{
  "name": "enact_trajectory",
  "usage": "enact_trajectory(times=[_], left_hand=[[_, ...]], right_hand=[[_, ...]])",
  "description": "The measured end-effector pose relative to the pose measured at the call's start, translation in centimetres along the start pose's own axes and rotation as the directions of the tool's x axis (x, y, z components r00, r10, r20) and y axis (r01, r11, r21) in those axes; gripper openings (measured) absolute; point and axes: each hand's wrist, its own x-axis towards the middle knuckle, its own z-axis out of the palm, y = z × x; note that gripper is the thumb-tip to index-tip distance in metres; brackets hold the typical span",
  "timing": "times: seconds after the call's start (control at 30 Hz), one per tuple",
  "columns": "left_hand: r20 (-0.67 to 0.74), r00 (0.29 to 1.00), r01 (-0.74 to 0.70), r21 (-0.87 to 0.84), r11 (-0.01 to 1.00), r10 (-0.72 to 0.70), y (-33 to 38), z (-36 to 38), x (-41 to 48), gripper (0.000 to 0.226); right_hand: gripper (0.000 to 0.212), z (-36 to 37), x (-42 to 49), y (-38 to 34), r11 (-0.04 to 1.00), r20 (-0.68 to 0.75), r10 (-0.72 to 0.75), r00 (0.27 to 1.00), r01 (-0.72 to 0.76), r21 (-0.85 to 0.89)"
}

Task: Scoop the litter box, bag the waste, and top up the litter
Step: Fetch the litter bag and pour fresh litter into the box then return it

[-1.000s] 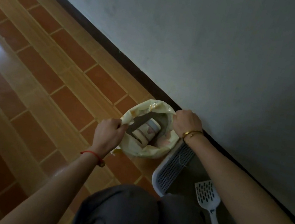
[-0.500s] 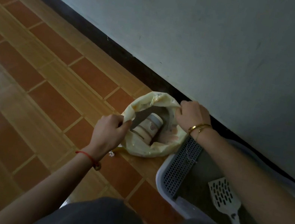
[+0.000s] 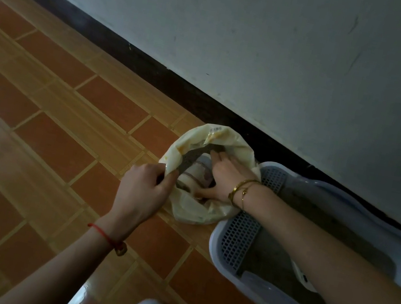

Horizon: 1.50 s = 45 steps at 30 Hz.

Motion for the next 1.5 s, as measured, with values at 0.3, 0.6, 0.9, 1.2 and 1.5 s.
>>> enact_trajectory(times=[0.3,0.6,0.9,1.2,1.5], left_hand=[[-0.023,1.0,0.005,0.018,1.0,-0.005,0.4,0.9,-0.6,0.036],[-0.03,0.999,0.012,0.004,1.0,-0.012,0.9,1.3,-0.7,0.05],[0.007,1.0,0.002,0.05,0.999,-0.003,1.1,2.0,-1.3,0.048],[0.021,1.0,0.011,0.045,0.999,-0.012,1.0,2.2,-1.2,0.05],[-0.026,0.999,0.023,-0.051,0.998,-0.024,1.4,2.9,-1.6,0.039]], right_hand=[[0.102,2.2,1.2,-0.9,0.997,-0.065,0.045,0.997,-0.049,-0.06],[0.096,2.7,1.2,-0.8,0.967,-0.213,0.051,0.976,-0.101,-0.233],[0.088,4.3,1.6,-1.0,0.969,-0.126,-0.048,0.991,0.016,-0.247],[0.081,3.1,0.8,1.6,0.897,0.112,0.124,0.986,-0.16,0.412],[0.083,-0.2,-4.0,4.9,0.6,0.26,0.17,0.951,-0.309,0.738]])
